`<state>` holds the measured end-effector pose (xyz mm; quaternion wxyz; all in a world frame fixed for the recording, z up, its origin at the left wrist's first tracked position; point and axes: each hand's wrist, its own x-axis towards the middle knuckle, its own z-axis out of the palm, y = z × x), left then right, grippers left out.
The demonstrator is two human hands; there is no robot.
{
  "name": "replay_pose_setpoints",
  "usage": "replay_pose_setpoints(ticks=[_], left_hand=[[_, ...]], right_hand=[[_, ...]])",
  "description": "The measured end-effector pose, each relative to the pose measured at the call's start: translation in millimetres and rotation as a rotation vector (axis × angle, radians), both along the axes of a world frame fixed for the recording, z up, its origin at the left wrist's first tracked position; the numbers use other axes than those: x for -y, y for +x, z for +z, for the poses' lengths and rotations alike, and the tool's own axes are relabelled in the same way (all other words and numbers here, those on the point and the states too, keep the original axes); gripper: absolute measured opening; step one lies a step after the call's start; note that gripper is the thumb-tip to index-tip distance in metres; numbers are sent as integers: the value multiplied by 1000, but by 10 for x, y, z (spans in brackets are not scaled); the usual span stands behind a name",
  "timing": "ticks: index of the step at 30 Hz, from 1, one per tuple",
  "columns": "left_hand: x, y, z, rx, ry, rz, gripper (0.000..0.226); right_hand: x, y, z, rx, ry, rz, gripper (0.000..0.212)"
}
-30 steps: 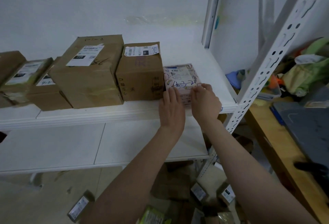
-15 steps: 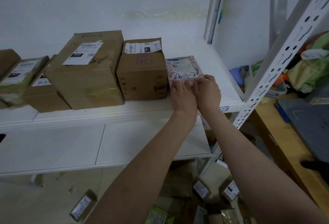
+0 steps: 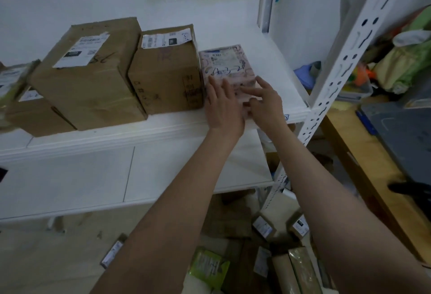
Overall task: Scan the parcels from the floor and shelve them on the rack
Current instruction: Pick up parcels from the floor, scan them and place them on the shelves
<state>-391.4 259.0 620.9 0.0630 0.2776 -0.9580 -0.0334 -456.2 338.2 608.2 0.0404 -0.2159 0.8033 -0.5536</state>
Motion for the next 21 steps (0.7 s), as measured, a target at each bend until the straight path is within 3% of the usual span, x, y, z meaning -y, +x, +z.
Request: replay_pose_setpoints(ticks=[4, 9, 14, 21], left_hand=[[-383, 290, -381, -234, 33, -121, 64], [-1043, 627, -1065, -322, 207, -164, 52], [-1741, 821, -1816, -10, 411, -101, 47], [-2579, 1173, -2973, 464, 561, -56, 43]], right_hand=[[-431, 602, -288, 35, -190, -138, 39], [-1222, 971, -1100, 181, -115, -308, 34], [-2304, 1021, -1997, 379, 191, -397, 43], [-3509, 1207, -3114, 597, 463, -364, 21]])
